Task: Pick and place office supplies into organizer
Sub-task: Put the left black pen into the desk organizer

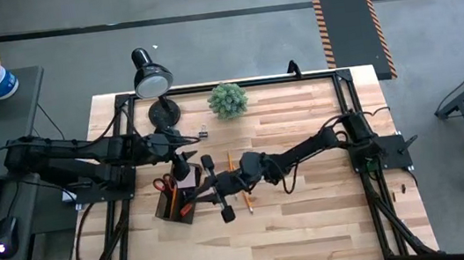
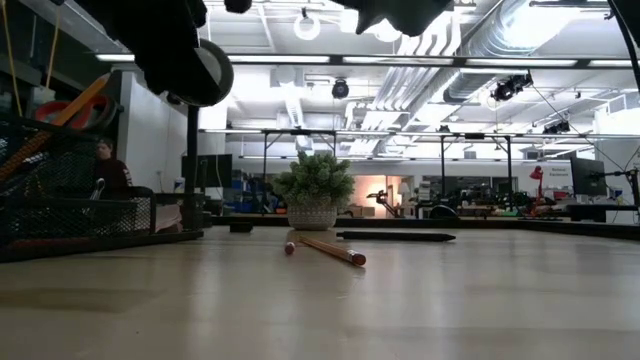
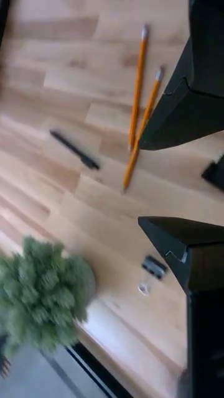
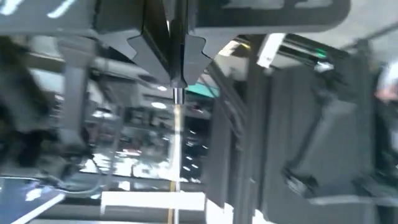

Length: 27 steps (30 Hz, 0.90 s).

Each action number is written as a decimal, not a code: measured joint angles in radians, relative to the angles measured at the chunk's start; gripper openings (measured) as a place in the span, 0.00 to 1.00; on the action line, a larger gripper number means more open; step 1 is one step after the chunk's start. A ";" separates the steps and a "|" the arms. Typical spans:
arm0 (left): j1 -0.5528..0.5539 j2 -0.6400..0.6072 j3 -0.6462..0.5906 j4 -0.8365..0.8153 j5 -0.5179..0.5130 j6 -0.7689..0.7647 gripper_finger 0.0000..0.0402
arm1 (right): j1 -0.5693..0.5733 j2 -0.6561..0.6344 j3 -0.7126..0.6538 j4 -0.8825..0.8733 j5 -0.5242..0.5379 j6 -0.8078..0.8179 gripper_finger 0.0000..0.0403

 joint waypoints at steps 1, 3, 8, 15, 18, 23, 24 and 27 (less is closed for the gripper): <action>-0.015 -0.003 0.000 0.013 0.001 0.000 0.43 | 0.000 0.000 0.000 -0.010 0.020 -0.020 0.04; -0.047 -0.022 0.000 0.030 0.000 0.000 0.43 | 0.000 0.001 0.000 -0.010 0.071 -0.056 0.04; -0.145 -0.097 0.000 0.035 -0.099 0.008 0.43 | 0.002 -0.037 0.000 -0.027 0.087 -0.087 0.04; -0.320 -0.227 0.000 0.035 -0.295 0.035 0.43 | 0.028 -0.112 0.000 -0.058 0.206 -0.261 0.04; -0.397 -0.250 -0.003 0.067 -0.337 0.043 0.43 | 0.027 -0.131 0.001 -0.012 0.212 -0.302 0.04; -0.490 -0.249 -0.088 0.318 -0.345 0.136 0.43 | -0.018 -0.129 0.001 0.018 0.148 -0.287 0.04; -0.501 -0.248 -0.101 0.355 -0.342 0.150 0.43 | -0.028 -0.129 0.001 0.028 0.137 -0.278 0.04; -0.522 -0.249 -0.126 0.395 -0.341 0.162 0.43 | -0.047 -0.129 0.001 0.047 0.111 -0.270 0.04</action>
